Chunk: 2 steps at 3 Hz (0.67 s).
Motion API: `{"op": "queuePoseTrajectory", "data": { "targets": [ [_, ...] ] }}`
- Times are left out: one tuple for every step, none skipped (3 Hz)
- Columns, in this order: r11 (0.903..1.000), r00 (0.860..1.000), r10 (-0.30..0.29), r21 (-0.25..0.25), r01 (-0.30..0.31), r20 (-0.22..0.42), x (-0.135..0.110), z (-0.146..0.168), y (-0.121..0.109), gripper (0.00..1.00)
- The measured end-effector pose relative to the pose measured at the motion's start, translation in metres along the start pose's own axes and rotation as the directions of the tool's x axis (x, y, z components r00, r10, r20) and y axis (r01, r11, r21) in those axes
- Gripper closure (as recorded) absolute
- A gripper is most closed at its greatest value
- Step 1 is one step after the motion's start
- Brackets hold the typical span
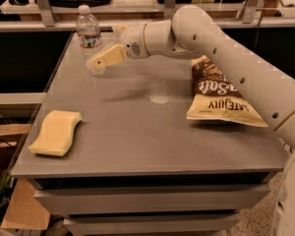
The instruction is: Move water bottle near sponge
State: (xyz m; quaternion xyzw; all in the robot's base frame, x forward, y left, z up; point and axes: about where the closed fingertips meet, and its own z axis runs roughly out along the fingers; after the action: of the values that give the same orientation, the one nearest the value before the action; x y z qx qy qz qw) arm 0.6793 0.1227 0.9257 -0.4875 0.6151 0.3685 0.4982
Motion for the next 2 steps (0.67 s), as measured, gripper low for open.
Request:
{"op": "queuePoseTrajectory", "data": {
  "targets": [
    [0.9993, 0.999, 0.009, -0.037, -0.007, 0.038, -0.005, 0.017, -0.002, 0.00],
    [0.9986, 0.997, 0.013, -0.053, -0.009, 0.082, -0.011, 0.028, -0.009, 0.19]
  ]
}}
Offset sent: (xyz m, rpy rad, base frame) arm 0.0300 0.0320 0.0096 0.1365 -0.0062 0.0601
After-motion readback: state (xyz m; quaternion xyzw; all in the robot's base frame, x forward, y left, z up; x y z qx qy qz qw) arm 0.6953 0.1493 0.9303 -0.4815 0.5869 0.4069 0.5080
